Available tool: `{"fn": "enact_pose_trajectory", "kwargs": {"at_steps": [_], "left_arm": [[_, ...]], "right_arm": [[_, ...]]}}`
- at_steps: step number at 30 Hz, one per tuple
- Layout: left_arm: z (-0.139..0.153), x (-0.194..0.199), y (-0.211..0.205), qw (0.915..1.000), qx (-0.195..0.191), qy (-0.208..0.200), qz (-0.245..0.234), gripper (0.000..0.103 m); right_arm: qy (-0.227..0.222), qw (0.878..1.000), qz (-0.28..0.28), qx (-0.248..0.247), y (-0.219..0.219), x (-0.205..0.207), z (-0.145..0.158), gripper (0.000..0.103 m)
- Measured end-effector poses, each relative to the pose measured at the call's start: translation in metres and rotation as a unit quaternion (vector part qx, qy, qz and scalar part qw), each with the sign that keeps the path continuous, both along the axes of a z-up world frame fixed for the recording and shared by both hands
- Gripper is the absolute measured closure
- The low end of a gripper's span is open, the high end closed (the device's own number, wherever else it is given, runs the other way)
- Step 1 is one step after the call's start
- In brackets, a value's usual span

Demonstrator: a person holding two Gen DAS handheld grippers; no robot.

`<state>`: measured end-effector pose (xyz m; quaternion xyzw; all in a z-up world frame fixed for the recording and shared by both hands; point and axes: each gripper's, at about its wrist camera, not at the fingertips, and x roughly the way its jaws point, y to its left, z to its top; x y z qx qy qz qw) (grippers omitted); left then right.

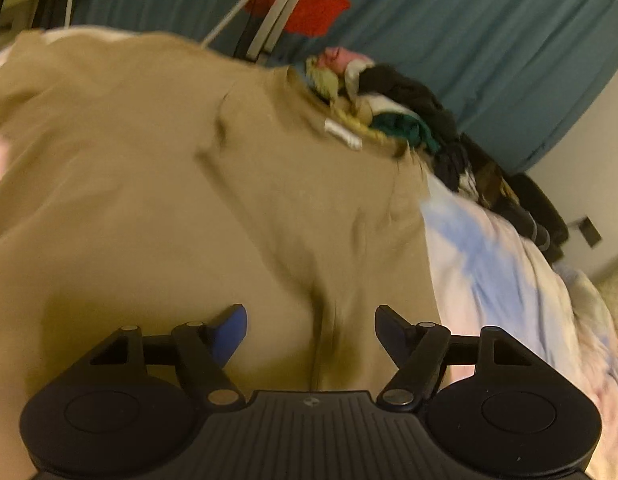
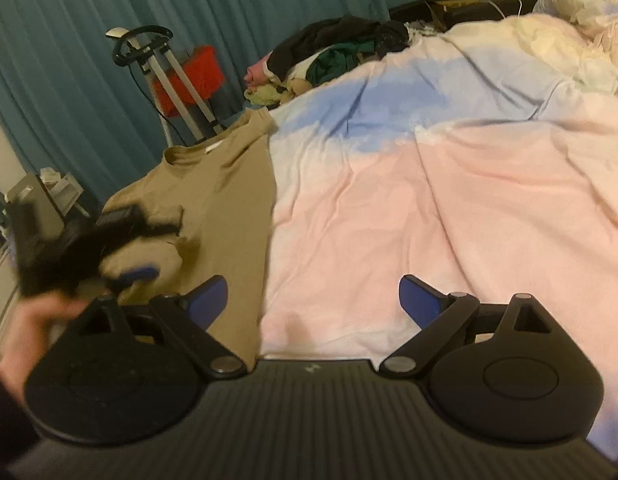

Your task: Fold clothes

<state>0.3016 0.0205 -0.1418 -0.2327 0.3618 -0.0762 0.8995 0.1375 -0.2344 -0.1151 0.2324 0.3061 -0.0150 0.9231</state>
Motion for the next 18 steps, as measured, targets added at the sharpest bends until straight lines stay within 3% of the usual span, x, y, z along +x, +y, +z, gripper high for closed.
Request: {"fn": "enact_pose_trajectory", "kwargs": {"at_steps": [1,2,3,4,5,8,10,11,13,15,18], "left_arm": [[-0.002,0.011,-0.004,1.0000,-0.002,-0.007,0.001,0.040],[-0.005,0.022,-0.009,1.0000,-0.002,-0.009,0.000,0.051],[-0.005,0.033,-0.012,0.9999,0.004,-0.008,-0.006,0.067],[-0.004,0.043,-0.015,0.9998,0.013,-0.003,-0.015,0.077],[-0.002,0.053,-0.018,0.9992,0.030,0.002,-0.025,0.100],[0.007,0.075,-0.037,0.9892,0.139,-0.019,-0.043,0.099],[0.011,0.080,-0.043,0.9830,0.179,-0.025,-0.031,0.099],[0.012,0.081,-0.044,0.9805,0.193,-0.026,-0.023,0.094],[0.012,0.073,-0.038,0.9847,0.173,-0.013,-0.019,0.085],[0.011,0.058,-0.027,0.9903,0.137,0.008,-0.019,0.063],[0.010,0.011,-0.010,0.9956,0.075,0.040,-0.039,0.059]], "right_arm": [[0.003,1.000,0.000,-0.002,0.000,0.004,-0.004,0.009],[0.009,1.000,-0.001,0.004,-0.002,0.009,-0.007,0.009],[0.010,1.000,0.000,0.014,-0.004,0.012,-0.010,0.009],[0.008,1.000,0.000,0.020,-0.005,0.015,-0.012,0.009],[0.006,1.000,0.001,0.027,-0.006,0.017,-0.015,0.009],[0.011,0.999,0.004,0.036,-0.008,0.022,-0.020,0.009],[0.014,0.999,0.005,0.042,-0.009,0.026,-0.024,0.009],[0.016,0.999,0.006,0.045,-0.009,0.027,-0.025,0.009],[0.019,0.998,0.008,0.052,-0.010,0.031,-0.029,0.009],[0.023,0.998,0.010,0.058,-0.012,0.034,-0.032,0.009],[0.020,0.998,0.018,0.064,-0.011,0.032,-0.031,0.009]]}}
